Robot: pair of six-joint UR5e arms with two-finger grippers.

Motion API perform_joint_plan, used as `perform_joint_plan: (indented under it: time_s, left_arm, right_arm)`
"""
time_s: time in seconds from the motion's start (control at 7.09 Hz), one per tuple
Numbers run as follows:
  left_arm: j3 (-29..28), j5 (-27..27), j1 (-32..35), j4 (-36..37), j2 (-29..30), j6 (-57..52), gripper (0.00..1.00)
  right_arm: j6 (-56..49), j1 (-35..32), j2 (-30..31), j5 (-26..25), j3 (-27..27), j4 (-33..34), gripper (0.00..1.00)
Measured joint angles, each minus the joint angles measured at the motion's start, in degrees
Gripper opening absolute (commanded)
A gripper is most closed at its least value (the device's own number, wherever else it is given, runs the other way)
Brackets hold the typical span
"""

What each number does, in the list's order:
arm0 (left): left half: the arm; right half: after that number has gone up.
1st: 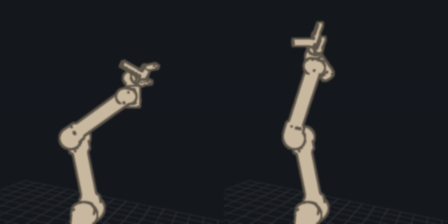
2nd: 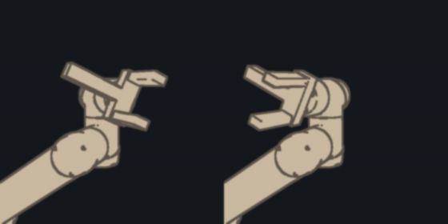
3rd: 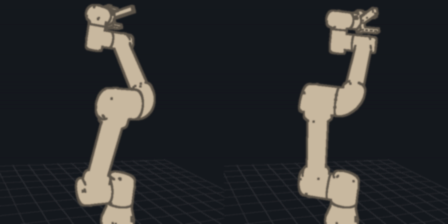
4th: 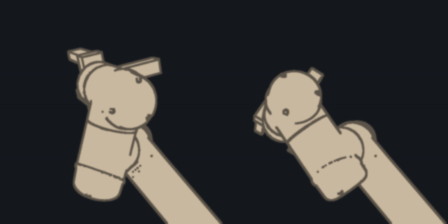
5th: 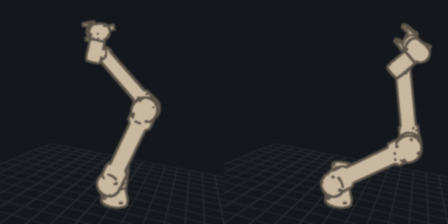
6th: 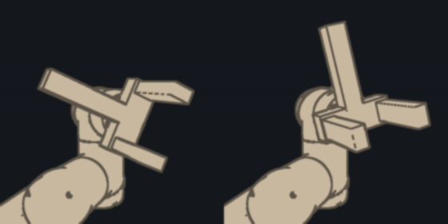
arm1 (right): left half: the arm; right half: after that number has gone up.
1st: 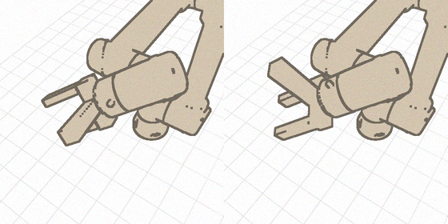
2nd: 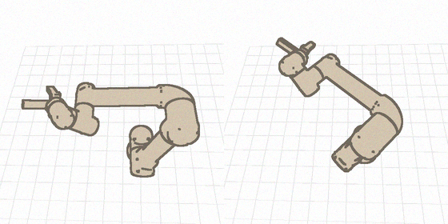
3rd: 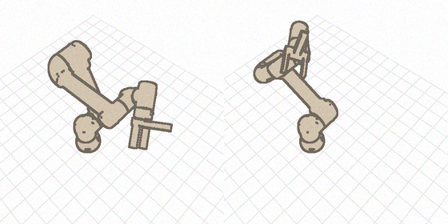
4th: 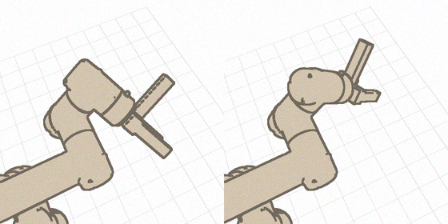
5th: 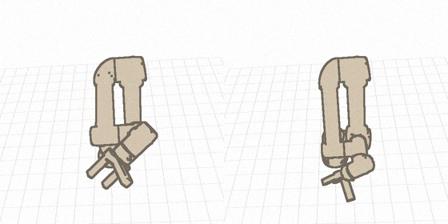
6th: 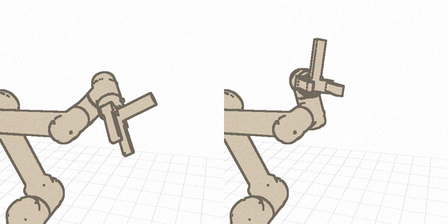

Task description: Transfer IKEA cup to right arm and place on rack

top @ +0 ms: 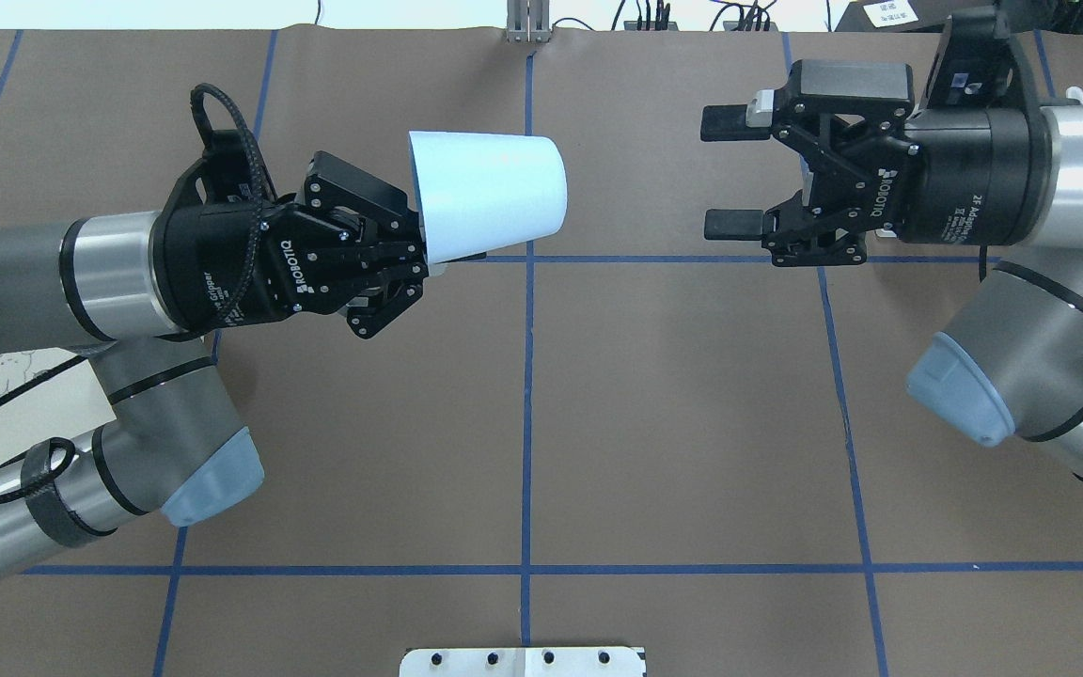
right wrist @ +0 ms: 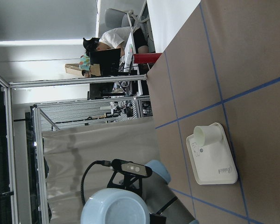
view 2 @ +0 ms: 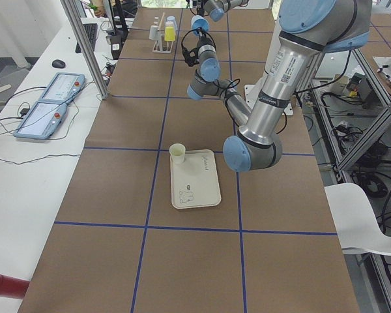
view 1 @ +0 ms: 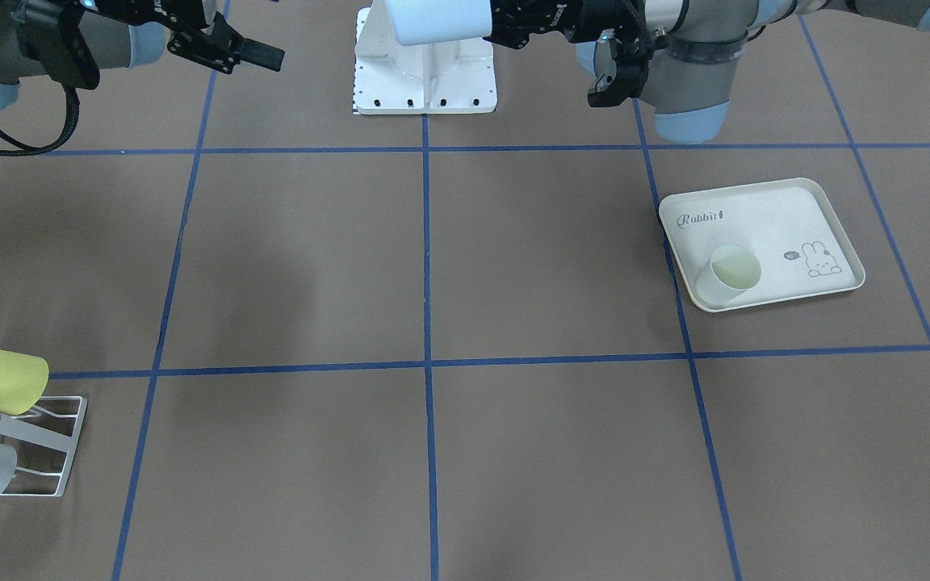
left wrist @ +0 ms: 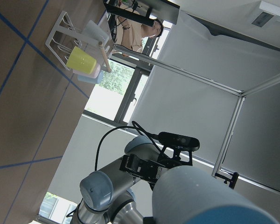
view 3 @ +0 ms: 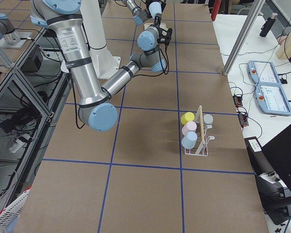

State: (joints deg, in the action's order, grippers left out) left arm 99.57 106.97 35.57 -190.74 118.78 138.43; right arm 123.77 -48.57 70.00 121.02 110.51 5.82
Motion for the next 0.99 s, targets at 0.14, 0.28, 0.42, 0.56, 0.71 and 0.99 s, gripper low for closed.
perform_joint_plan:
  time_s: [0.14,0.28,0.42,0.56,0.71,0.99]
  left_arm:
    - [-1.2,0.0,-0.7,-3.2,0.1,0.9,0.0]
    - [-1.8,0.0,-1.8,-4.9,0.6,1.3,0.0]
    - [-2.1,-0.6,-3.2,-5.7,1.7,1.7,0.0]
    - [-2.3,-1.7,-4.4,-6.1,2.8,2.0,0.0]
    - [-2.4,-2.2,-5.1,-6.2,3.3,2.2,0.0]
    - [-3.0,-2.6,-5.5,-6.2,3.8,2.3,0.0]
  right_arm:
    - [0.2,0.7,-0.4,-0.6,-0.2,-1.6,1.0]
    - [0.3,1.6,-0.8,-1.2,-0.2,-2.4,1.0]
    - [0.3,2.7,-1.2,-1.9,-0.3,-2.9,1.0]
    - [0.3,3.5,-1.3,-2.2,-0.4,-3.6,1.0]
    - [0.4,4.3,-1.3,-2.3,-0.4,-4.4,1.0]
    - [0.4,5.5,-1.4,-2.8,-0.4,-5.6,1.0]
